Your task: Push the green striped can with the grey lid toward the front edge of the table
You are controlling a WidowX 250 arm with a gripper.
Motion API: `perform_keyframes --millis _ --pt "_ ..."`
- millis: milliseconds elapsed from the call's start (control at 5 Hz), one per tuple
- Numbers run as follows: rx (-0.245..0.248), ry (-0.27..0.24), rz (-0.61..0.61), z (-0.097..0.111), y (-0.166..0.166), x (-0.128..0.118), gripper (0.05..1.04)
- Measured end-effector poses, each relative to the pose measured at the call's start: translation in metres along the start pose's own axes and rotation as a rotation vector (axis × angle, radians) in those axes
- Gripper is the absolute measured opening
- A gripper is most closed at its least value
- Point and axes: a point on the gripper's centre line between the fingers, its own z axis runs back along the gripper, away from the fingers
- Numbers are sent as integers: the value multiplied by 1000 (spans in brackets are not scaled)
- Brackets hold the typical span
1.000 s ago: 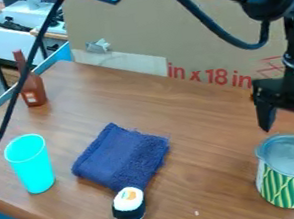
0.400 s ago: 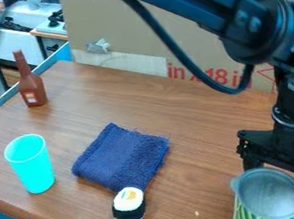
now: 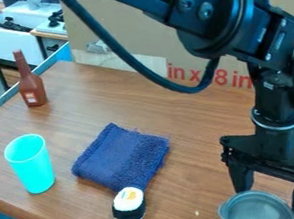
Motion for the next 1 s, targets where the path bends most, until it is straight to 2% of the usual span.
perform_keyframes --millis 200,400,600,800,1000 --pt "-3 13 -6 2 2 -1 1000" --pt "8 -8 7 14 14 16 1000" --pt "38 -47 -21 45 24 42 1000" --pt "89 4 -91 84 39 41 1000" --pt "169 75 -136 100 61 12 1000"
